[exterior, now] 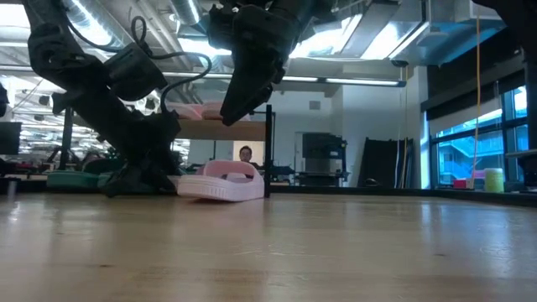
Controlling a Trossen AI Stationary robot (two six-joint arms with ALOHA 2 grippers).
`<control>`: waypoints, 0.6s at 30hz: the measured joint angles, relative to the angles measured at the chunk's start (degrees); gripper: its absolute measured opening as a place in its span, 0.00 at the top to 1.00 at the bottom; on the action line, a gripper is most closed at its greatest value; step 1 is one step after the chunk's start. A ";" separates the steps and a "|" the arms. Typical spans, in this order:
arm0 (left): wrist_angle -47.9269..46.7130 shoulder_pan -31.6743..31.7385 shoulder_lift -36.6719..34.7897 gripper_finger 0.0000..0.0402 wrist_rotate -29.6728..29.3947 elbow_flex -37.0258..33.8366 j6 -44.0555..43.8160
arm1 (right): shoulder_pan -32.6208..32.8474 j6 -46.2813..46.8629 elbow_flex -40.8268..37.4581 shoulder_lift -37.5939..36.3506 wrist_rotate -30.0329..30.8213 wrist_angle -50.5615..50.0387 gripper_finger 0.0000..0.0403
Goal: Pick and place slides into the shelf
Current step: Adjust the slides under the shelf
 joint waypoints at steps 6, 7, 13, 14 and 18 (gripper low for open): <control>-0.06 0.09 0.00 0.78 1.04 -0.02 0.30 | 0.00 0.00 0.00 0.00 0.00 0.00 0.50; -0.05 0.11 0.00 0.81 1.52 -0.02 0.34 | 0.01 0.00 0.01 0.00 0.00 0.00 0.50; -0.21 0.15 0.00 0.94 2.03 -0.07 -0.59 | 0.04 0.00 0.00 0.00 0.00 -0.03 0.50; -0.21 0.15 0.00 0.95 2.12 -0.07 -0.65 | 0.04 0.00 0.00 0.00 0.00 -0.04 0.50; -0.23 0.15 0.00 0.97 2.27 -0.07 -1.27 | 0.04 0.96 0.00 0.00 -0.01 -0.04 0.50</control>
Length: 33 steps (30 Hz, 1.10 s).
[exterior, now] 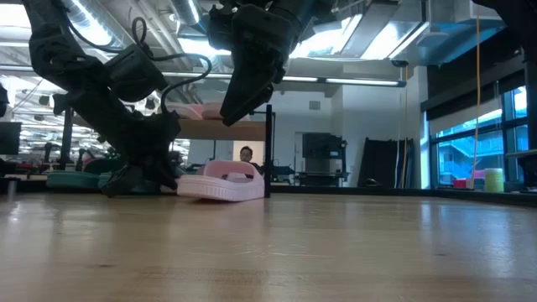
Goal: Pick and place slides into the shelf
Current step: Adjust the slides under the shelf
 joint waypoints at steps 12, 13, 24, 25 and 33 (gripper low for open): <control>-8.81 -3.06 0.40 0.98 -4.29 5.31 -9.55 | 0.61 0.33 0.02 0.00 0.01 -0.67 0.50; -10.43 -3.59 0.39 0.98 -4.69 5.95 -10.91 | 0.78 0.34 0.00 0.00 0.00 -0.70 0.50; -15.92 -10.01 0.20 0.98 -7.97 8.21 -23.92 | 2.45 0.14 0.00 0.00 -0.01 -0.85 0.50; -16.04 -10.51 0.18 0.98 -8.44 8.22 -24.77 | 2.57 0.14 0.00 0.00 -0.01 -0.85 0.50; -19.31 -12.23 0.07 0.99 -9.89 8.37 -32.52 | 3.27 0.67 0.00 0.00 0.01 -0.83 0.50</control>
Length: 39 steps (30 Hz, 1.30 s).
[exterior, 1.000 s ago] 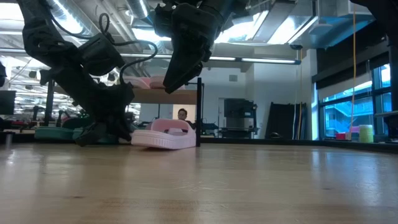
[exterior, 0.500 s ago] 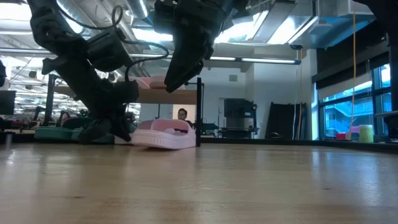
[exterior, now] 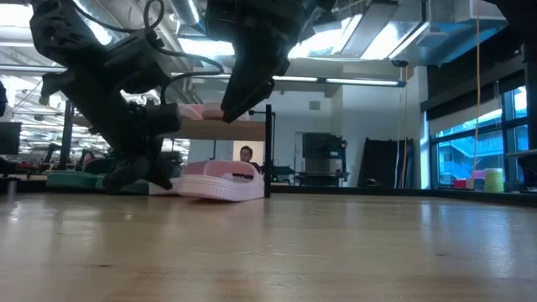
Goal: Pick and place slides into the shelf
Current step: Adjust the slides under the shelf
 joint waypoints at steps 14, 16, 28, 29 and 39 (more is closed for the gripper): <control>-3.03 -2.55 -0.02 0.99 0.93 1.62 -6.54 | 0.18 0.75 0.00 0.00 -0.02 0.00 0.50; -4.13 -2.84 -0.02 0.99 0.80 2.36 -6.71 | 0.18 0.75 0.00 0.00 -0.02 0.00 0.50; -5.32 -2.74 -0.02 0.83 0.89 3.45 -6.64 | 1.01 0.75 0.00 0.00 0.00 0.00 0.50; -5.39 -2.74 -0.02 0.82 0.93 3.46 -6.62 | 1.12 0.75 0.00 0.00 0.00 0.00 0.50; -5.85 -2.74 -0.07 0.72 2.57 3.48 -6.49 | 1.34 0.82 0.00 0.00 0.00 0.00 0.50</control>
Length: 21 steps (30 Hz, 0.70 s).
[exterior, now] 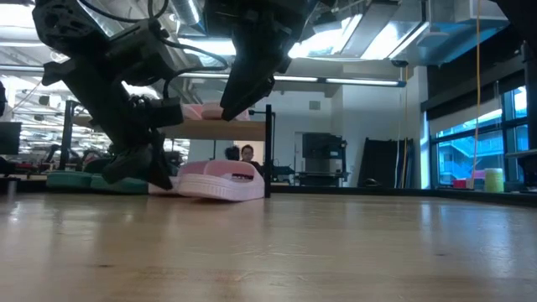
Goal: Pick and place slides into the shelf
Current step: Adjust the slides under the shelf
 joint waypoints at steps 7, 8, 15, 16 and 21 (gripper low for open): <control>-0.13 0.01 -0.20 0.57 2.53 0.00 -0.04 | -0.02 0.13 0.00 0.00 0.00 0.00 0.50; -0.20 0.02 -0.46 0.56 3.66 0.00 -0.04 | -0.02 0.13 0.00 0.00 -0.01 0.00 0.50; -0.42 0.02 -0.52 0.54 7.54 0.04 -0.04 | -0.02 1.10 0.01 0.00 0.00 0.00 0.50; -0.55 0.04 -0.66 0.54 8.08 0.04 0.05 | -0.02 1.40 0.00 0.00 0.00 0.00 0.50; -5.69 0.06 -6.72 0.54 13.06 -0.01 -0.03 | -0.02 1.42 0.00 0.00 0.00 0.02 0.50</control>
